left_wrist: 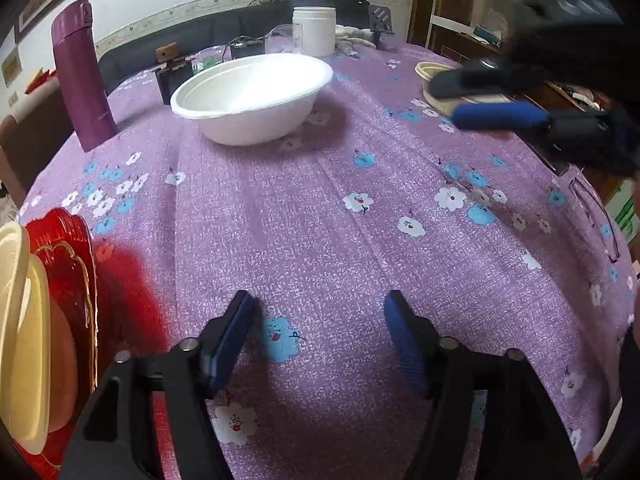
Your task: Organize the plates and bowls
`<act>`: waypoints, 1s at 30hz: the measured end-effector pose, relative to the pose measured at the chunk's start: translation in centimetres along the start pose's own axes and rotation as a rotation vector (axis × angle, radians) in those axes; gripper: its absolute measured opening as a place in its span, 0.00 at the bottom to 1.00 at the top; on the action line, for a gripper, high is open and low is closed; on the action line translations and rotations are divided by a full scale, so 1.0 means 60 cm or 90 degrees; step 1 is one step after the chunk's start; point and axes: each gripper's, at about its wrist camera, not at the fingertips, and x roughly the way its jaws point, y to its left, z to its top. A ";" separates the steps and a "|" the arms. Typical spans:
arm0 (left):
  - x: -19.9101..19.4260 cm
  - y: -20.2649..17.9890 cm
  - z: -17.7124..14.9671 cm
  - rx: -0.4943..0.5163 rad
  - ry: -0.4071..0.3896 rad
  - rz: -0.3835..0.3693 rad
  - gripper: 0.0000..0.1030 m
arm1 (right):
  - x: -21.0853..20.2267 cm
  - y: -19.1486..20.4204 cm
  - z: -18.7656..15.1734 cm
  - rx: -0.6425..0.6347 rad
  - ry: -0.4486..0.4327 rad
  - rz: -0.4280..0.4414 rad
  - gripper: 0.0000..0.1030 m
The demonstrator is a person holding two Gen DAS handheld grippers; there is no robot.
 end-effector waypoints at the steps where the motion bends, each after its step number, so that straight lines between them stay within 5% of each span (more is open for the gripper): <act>1: 0.000 -0.001 0.000 0.002 0.001 0.001 0.72 | 0.008 0.005 0.008 -0.002 0.001 0.002 0.27; 13: 0.004 -0.005 0.001 0.010 0.008 0.017 0.75 | 0.154 0.037 0.105 -0.003 0.047 -0.036 0.30; 16: 0.004 -0.005 0.001 0.010 0.008 0.018 0.75 | 0.165 0.029 0.102 0.015 0.067 -0.011 0.10; 24: -0.017 0.008 -0.004 -0.014 -0.024 0.005 0.75 | 0.056 -0.001 0.054 0.025 0.016 0.008 0.06; 30: -0.105 -0.004 -0.031 0.029 -0.076 -0.013 0.75 | -0.058 -0.045 -0.004 0.022 -0.010 0.023 0.06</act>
